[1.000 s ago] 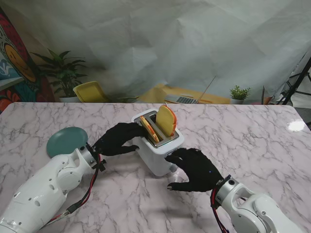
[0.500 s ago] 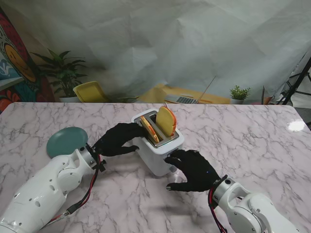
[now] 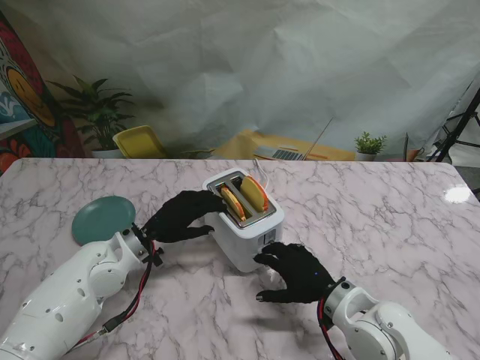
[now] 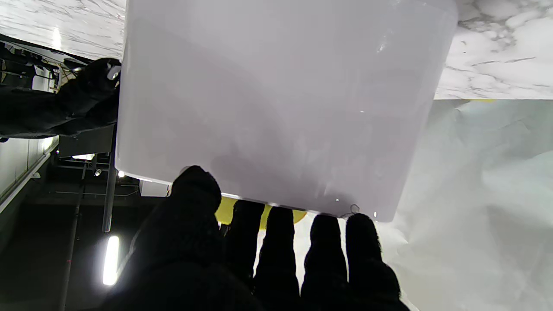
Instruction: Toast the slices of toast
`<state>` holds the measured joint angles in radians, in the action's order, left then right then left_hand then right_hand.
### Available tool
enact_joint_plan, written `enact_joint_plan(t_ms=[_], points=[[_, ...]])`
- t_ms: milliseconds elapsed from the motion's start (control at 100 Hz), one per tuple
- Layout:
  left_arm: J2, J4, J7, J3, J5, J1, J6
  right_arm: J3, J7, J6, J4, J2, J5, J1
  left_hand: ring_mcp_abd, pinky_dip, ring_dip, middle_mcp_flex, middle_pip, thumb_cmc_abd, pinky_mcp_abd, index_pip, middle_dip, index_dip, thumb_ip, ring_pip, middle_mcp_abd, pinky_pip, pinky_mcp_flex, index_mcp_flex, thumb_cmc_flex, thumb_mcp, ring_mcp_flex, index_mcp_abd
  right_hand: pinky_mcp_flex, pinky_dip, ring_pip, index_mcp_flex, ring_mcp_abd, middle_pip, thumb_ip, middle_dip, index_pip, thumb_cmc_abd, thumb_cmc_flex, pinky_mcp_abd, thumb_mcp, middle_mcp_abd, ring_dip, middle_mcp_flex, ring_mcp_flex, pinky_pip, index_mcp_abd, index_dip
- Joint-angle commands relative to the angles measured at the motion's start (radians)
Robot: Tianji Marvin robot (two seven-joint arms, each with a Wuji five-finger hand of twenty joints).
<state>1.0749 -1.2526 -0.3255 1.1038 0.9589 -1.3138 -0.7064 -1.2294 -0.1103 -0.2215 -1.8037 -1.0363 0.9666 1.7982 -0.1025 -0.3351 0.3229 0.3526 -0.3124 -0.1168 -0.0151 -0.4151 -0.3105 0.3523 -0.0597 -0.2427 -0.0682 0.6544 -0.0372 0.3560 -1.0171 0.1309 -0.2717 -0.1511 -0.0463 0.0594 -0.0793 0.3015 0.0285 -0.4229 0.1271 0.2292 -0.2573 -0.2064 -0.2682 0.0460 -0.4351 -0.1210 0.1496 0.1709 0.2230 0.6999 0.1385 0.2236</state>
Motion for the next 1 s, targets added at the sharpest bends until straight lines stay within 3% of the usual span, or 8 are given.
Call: enact_joint_plan(t_ms=[0,540,990], points=[[0.0,0.0,0.013,0.002,0.005,-0.012,-0.002,0.013,-0.017,0.009,0.035,0.003,0.002,0.003,0.005,0.002,0.027,0.022,0.005,0.03,0.027,-0.043,0.003,0.023,0.039,-0.082,0.01,-0.005,0.003,0.031,-0.033,-0.019,-0.048,0.013,-0.019,0.006,-0.047,-0.019,0.0,-0.046,-0.015,0.022,-0.005,0.039,0.008,-0.045,-0.011,-0.019,-0.015,0.026,0.017,-0.005,0.015,0.0],[0.0,-0.002,-0.001,0.011,0.014,-0.015,-0.001,0.056,-0.049,0.037,0.103,0.008,-0.032,-0.04,0.007,0.0,0.03,0.024,0.004,0.03,0.028,-0.053,0.003,0.025,0.039,-0.082,0.012,-0.001,0.004,0.03,-0.031,-0.014,-0.048,0.014,-0.027,0.005,-0.049,-0.026,-0.003,-0.052,-0.014,0.023,-0.006,0.045,0.009,-0.052,-0.014,-0.014,-0.013,0.014,0.004,-0.005,0.016,0.003],[0.002,0.005,-0.012,0.004,0.016,-0.008,0.0,-0.014,0.001,-0.027,-0.052,0.001,0.043,0.026,0.006,0.0,0.031,0.028,0.003,0.03,0.027,-0.055,0.002,0.024,0.039,-0.083,0.012,0.0,0.004,0.032,-0.032,-0.011,-0.05,0.016,-0.019,0.007,-0.053,-0.015,0.002,-0.051,-0.014,0.022,-0.009,0.048,0.013,-0.044,-0.008,-0.017,-0.012,0.025,0.012,0.0,0.016,0.007]])
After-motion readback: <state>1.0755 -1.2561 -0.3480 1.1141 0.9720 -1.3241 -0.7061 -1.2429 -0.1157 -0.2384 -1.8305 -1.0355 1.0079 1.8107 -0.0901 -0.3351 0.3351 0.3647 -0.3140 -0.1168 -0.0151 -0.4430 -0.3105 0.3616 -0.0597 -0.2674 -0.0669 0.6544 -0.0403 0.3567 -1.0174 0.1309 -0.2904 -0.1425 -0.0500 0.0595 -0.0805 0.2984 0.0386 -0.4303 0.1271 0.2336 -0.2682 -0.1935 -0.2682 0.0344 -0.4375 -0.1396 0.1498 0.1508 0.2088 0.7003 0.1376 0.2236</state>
